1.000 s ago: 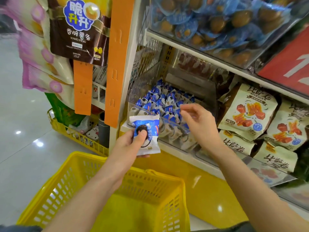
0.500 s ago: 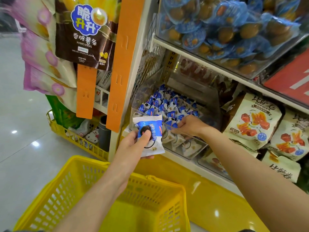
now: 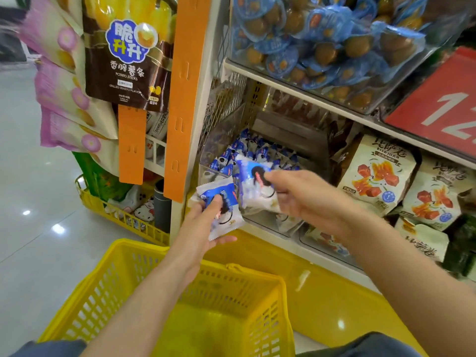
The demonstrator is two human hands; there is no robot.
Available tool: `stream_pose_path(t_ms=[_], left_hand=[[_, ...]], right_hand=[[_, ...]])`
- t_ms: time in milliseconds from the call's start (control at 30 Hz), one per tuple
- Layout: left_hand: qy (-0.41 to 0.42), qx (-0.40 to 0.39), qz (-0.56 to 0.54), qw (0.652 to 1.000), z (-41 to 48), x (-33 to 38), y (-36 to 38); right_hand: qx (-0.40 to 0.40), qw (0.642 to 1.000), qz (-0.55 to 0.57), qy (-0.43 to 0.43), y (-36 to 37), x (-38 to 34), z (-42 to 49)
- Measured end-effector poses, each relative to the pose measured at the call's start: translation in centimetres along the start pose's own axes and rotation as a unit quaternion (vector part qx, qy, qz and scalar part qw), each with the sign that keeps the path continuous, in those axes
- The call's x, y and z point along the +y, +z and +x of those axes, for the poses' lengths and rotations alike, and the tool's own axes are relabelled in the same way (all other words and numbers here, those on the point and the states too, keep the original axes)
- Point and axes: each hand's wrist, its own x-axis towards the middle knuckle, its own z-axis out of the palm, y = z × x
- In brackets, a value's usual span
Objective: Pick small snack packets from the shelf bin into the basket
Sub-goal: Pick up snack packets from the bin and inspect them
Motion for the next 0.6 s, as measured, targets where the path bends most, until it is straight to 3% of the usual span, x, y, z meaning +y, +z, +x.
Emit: stream_pose_path(t_ms=[133, 333, 400, 467, 600], left_hand=[[-0.005, -0.140, -0.039, 0.989, -1.0, 0.2, 0.4], [0.021, -0.115, 0.017, 0.993, -1.4, 0.1, 0.1], [0.022, -0.120, 0.027, 0.992, -1.4, 0.2, 0.1], [0.022, -0.140, 0.035, 0.989, -1.5, 0.5, 0.1], [0.021, -0.163, 0.036, 0.986, -1.6, 0.6, 0.5]], right_hand=[[0.008, 0.999, -0.010, -0.040, 2.7, 1.5, -0.7], [0.069, 0.980, -0.132, -0.129, 3.7, 2.5, -0.3], [0.106, 0.976, -0.123, -0.145, 3.5, 2.4, 0.0], [0.122, 0.979, -0.113, -0.114, 2.8, 2.3, 0.6], [0.025, 0.990, -0.137, -0.023, 2.5, 2.0, 0.7]])
